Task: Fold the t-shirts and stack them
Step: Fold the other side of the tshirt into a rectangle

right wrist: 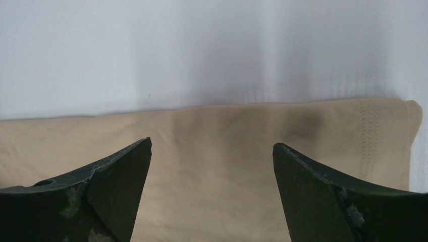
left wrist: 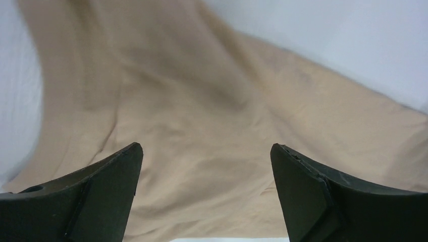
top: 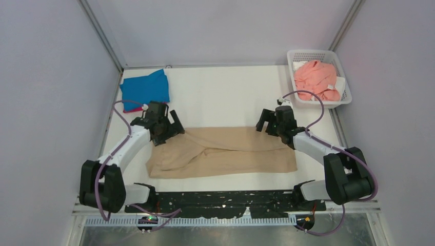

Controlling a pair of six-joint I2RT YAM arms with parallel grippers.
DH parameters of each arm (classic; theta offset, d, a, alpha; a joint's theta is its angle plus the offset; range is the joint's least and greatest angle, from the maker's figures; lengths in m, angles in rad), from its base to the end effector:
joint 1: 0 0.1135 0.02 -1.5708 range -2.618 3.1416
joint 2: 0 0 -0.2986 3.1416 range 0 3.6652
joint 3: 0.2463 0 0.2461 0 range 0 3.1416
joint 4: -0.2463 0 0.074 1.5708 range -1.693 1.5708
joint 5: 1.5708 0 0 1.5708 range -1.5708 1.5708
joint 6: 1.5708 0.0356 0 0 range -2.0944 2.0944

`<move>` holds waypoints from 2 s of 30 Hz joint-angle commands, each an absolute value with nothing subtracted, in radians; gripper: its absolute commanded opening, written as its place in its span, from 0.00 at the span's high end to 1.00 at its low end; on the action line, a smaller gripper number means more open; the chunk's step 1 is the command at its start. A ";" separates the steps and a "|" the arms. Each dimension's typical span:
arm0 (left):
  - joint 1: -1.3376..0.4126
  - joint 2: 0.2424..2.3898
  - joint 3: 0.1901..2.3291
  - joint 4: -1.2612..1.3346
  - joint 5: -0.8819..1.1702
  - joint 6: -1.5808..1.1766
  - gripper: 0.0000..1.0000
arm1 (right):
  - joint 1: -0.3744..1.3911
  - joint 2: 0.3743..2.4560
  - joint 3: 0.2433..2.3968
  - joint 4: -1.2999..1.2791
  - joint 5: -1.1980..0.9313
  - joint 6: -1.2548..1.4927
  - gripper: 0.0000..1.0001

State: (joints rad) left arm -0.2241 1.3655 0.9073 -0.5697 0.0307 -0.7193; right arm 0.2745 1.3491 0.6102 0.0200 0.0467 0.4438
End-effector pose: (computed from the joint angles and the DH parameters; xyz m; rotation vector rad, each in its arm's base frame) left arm 0.2497 -0.0580 0.2602 -0.6378 2.5693 -0.3710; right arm 0.2446 0.0671 0.2163 0.2197 2.2990 0.3178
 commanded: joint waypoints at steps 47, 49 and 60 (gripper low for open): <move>-0.215 0.768 0.484 -0.777 0.010 -0.803 1.00 | 0.273 1.366 0.636 0.015 0.123 0.440 0.05; -0.216 0.736 0.471 -0.804 -0.042 -0.808 1.00 | 0.273 1.367 0.636 0.014 0.123 0.438 0.05; -0.217 0.703 0.453 -0.880 -0.083 -0.884 1.00 | 0.273 1.375 0.641 0.015 0.123 0.435 0.05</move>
State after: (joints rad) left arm -0.2203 0.7059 0.4389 -0.8570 -0.0471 -0.8536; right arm 0.2733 1.3918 0.6113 -0.0017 0.1036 0.4431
